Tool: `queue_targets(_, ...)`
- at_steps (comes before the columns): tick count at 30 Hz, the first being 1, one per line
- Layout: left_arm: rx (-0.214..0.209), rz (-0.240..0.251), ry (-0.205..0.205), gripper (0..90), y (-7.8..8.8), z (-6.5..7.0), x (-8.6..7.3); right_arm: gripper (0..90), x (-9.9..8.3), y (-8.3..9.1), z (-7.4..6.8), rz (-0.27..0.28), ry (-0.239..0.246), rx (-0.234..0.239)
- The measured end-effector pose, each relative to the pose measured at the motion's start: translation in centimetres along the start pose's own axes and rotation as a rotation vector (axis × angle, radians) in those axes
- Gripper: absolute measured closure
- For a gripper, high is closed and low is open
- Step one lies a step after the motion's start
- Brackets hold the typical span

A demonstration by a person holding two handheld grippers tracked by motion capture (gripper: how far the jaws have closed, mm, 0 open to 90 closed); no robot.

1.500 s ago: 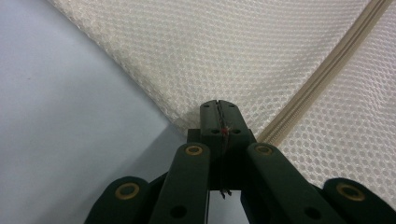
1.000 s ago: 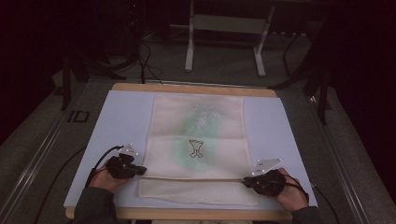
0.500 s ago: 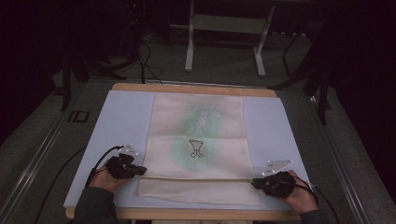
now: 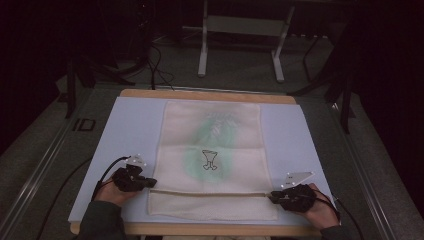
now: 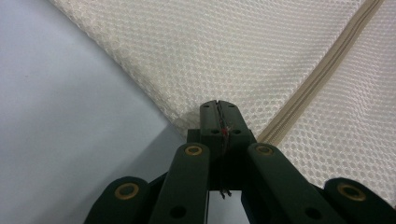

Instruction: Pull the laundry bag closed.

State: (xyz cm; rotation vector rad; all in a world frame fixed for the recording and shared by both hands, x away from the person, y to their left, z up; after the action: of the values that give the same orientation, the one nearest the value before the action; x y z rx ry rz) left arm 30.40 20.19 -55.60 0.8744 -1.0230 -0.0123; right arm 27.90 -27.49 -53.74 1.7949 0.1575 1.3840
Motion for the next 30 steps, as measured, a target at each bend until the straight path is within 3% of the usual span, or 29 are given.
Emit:
queue_targets(5, 0.013, -0.002, -0.029, 88.1, 0.0, 0.3, 0.1, 67.1, 0.1, 0.1, 0.3, 0.041, -0.037, -0.017)
queue_targets(8, 0.013, 0.002, -0.029, 87.2, 0.1, 0.3, 0.1, 65.3, 0.2, 0.1, 0.4, 0.050, -0.036, -0.024)
queue_targets(16, 0.022, 0.026, -0.025, 85.1, 0.4, 0.1, 0.2, 61.9, 0.0, 0.9, 1.5, 0.124, -0.090, -0.074)
queue_targets(19, 0.052, 0.042, -0.029, 82.0, 0.6, 0.0, 0.3, 61.7, -0.4, 1.0, 2.2, 0.153, -0.130, -0.112)
queue_targets(20, 0.085, 0.054, -0.029, 80.1, 0.7, -0.3, 0.3, 61.9, -0.5, 1.0, 2.4, 0.159, -0.139, -0.123)
queue_targets(21, 0.085, 0.054, -0.029, 79.0, 0.7, -0.3, 0.3, 61.9, -0.5, 1.0, 2.4, 0.159, -0.139, -0.123)
queue_targets(23, 0.126, 0.068, -0.019, 78.3, 1.0, -0.7, 0.3, 61.6, -0.8, 0.9, 2.9, 0.182, -0.167, -0.155)
queue_targets(26, 0.151, 0.076, -0.015, 77.7, 1.2, -1.0, 0.3, 61.2, -1.1, 1.0, 3.4, 0.198, -0.181, -0.184)
queue_targets(30, 0.178, 0.089, -0.004, 76.4, 1.4, -1.4, 0.3, 60.7, -1.5, 0.9, 3.6, 0.192, -0.203, -0.187)
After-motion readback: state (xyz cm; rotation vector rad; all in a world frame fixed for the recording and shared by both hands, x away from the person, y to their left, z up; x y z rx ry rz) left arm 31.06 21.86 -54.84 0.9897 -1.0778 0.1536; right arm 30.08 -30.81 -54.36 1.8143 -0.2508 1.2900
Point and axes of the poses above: each handheld gripper's, and its own axes: y roughly backward along the jaws, x roughly out of its top, z roughly to its right, the point moved 4 cm from there along -y, roughly forward along the jaws, and after that the axes turned 13 degrees about z, right-handed, at the moved point
